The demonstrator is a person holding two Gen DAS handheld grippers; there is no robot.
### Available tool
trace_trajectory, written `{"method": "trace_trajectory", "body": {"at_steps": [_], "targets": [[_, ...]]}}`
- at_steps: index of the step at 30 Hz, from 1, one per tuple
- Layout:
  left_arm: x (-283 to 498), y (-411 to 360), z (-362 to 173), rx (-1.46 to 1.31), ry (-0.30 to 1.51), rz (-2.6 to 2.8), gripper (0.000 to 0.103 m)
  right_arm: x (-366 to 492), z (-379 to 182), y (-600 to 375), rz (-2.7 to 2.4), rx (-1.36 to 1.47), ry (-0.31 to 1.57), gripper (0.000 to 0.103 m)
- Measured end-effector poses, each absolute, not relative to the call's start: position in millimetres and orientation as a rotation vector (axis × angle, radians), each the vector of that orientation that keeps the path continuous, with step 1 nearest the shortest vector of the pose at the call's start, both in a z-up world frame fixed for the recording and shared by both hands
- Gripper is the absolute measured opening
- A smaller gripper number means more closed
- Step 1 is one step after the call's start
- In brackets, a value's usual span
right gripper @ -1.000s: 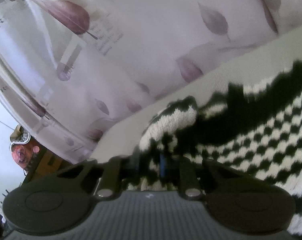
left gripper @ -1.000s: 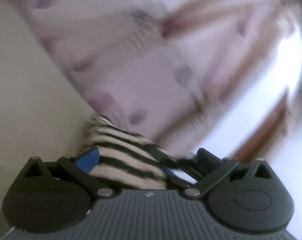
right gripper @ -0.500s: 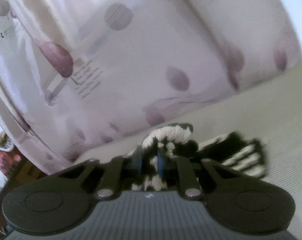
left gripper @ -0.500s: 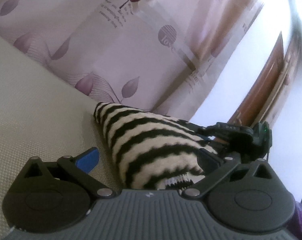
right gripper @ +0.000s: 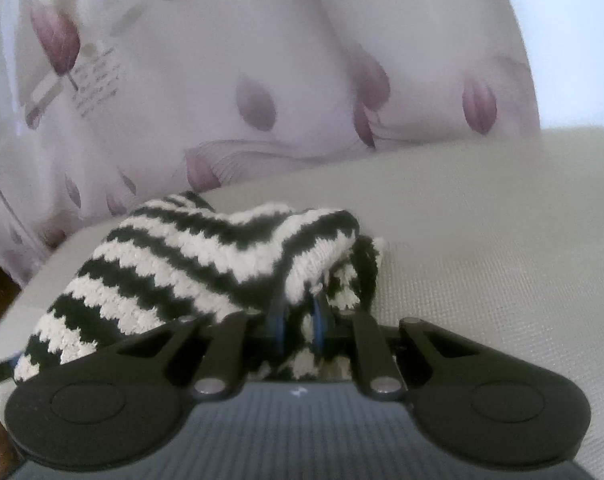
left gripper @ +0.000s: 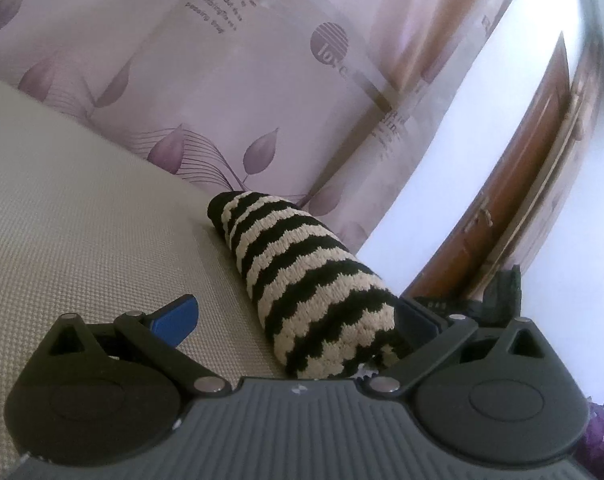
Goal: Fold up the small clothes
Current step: 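Hold the folded cardigan edge with the right gripper and press it down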
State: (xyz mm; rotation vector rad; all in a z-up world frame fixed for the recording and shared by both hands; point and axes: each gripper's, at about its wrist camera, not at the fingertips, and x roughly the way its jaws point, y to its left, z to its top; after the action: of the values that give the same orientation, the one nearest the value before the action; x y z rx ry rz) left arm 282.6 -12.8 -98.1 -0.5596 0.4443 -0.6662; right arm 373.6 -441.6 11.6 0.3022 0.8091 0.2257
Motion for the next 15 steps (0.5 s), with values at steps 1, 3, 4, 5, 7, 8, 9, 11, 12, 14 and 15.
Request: {"method": "trace_trajectory", "body": {"at_steps": [1, 3, 4, 5, 7, 8, 9, 11, 12, 14, 15], "targets": [[283, -11, -99, -0.569, 0.446, -0.665, 0.102, 373, 14, -443, 0.223, 0.313, 0.802, 0.014], [284, -9, -97, -0.583, 0.442, -0.642, 0.102, 371, 22, -445, 0.231, 0.317, 0.777, 0.014], [282, -9, -94, -0.591, 0.429, -0.636, 0.102, 373, 27, -445, 0.233, 0.305, 0.769, 0.014], [281, -11, -88, -0.592, 0.411, -0.631, 0.102, 375, 32, -443, 0.233, 0.287, 0.762, 0.014], [278, -20, -69, -0.565, 0.366, -0.640, 0.102, 378, 41, -443, 0.234, 0.250, 0.742, 0.014], [279, -29, -57, -0.538, 0.350, -0.655, 0.102, 379, 46, -443, 0.235, 0.234, 0.733, 0.014], [282, -40, -45, -0.497, 0.342, -0.665, 0.102, 380, 50, -445, 0.235, 0.228, 0.726, 0.014], [284, -63, -26, -0.402, 0.316, -0.674, 0.100, 380, 49, -448, 0.224, 0.208, 0.732, 0.013], [286, -77, -19, -0.351, 0.302, -0.678, 0.100, 380, 44, -448, 0.211, 0.179, 0.744, 0.009], [289, -100, -16, -0.264, 0.301, -0.682, 0.089, 377, 33, -454, 0.199, 0.195, 0.768, 0.009], [292, -113, -17, -0.221, 0.319, -0.690, 0.077, 376, 25, -459, 0.203, 0.232, 0.781, 0.009]]}}
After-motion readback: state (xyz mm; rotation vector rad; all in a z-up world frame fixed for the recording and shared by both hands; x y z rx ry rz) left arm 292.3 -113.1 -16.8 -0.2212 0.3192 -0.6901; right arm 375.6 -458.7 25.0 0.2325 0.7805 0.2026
